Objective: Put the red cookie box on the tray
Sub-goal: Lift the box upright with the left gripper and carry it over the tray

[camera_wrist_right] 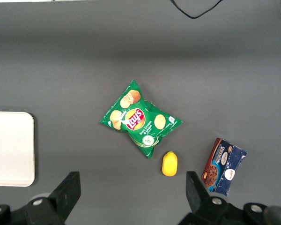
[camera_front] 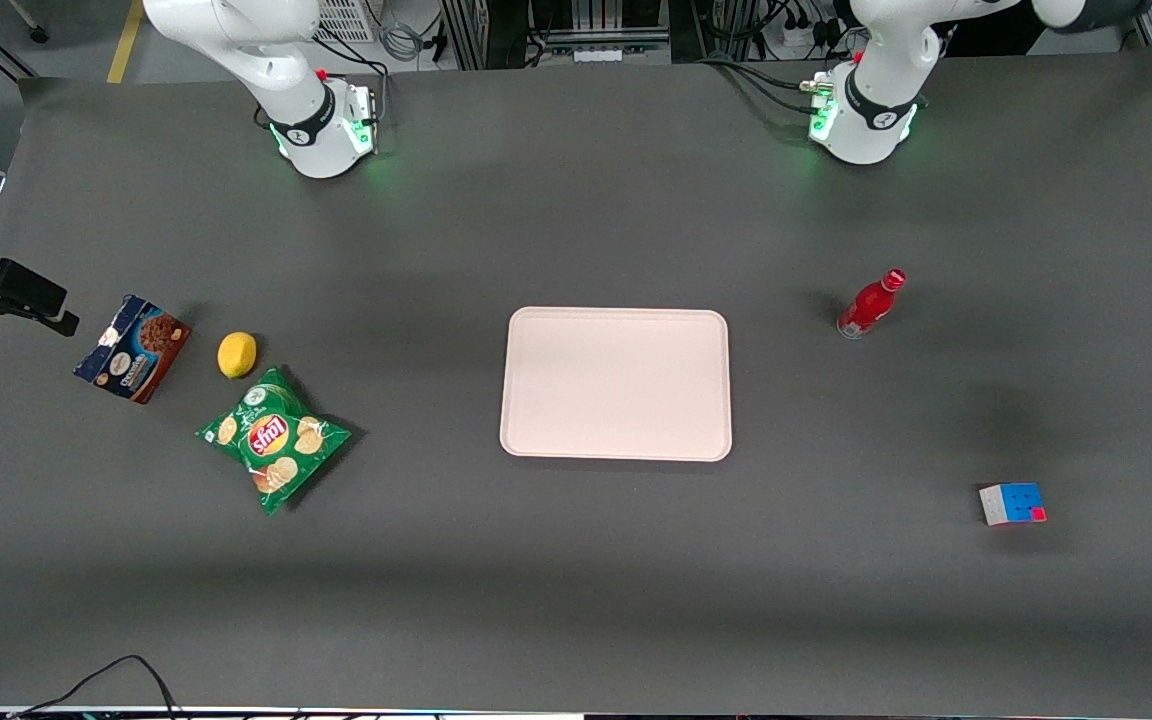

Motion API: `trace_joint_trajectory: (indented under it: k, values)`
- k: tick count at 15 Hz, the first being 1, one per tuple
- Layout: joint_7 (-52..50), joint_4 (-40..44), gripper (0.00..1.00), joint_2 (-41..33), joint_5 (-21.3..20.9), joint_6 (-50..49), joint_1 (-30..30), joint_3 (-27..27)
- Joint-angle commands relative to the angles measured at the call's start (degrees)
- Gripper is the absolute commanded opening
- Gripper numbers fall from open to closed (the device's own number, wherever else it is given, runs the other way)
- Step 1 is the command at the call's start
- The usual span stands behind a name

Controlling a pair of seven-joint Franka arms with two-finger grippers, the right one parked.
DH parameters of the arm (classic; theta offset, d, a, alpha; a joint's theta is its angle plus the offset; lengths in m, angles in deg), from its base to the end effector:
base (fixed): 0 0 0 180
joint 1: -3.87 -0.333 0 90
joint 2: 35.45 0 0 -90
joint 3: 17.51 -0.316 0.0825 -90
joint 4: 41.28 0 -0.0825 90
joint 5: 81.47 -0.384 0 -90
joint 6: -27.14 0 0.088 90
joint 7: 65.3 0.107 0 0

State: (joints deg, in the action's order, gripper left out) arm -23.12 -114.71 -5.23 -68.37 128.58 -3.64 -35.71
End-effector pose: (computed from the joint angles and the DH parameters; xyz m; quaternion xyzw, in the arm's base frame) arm 0.6626 0.2430 0.4568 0.9897 -0.1395 0.0125 0.0311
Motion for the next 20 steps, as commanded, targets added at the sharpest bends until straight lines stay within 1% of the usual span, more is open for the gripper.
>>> trace_joint_trajectory:
  k: [1, 3, 5, 6, 7, 8, 11, 15, 16, 18, 20]
  values:
    - [-5.62, 3.71, 0.06, -4.37, -3.07, -9.48, 0.75, -0.07]
    - [-8.16, 4.96, 0.06, -4.37, -3.08, -11.35, 1.18, 0.71]
    - [-14.03, 4.79, 0.06, -5.42, -3.69, -12.75, 2.06, 3.43]
    - [-18.41, 4.79, 0.06, -6.30, -4.82, -14.50, 2.85, 5.44]
    - [-23.33, 4.79, 0.06, -7.26, -5.97, -15.65, 3.20, 8.07]
    - [-28.42, 4.70, 0.07, -8.75, -6.59, -16.88, 3.21, 12.01]
    - [-42.05, 4.53, 0.08, -10.43, -7.03, -18.29, 3.21, 21.60]
    - [-55.16, 3.83, 0.08, -10.96, -7.30, -17.95, 3.82, 32.16]
    - [-58.33, 3.30, 0.08, -11.40, -9.30, -17.60, 4.08, 35.23]
    - [-66.57, 2.94, 0.08, -11.84, -15.27, -16.89, 4.09, 44.44]
    - [-77.46, 0.85, 0.08, -11.84, -18.36, -14.62, 4.17, 52.71]
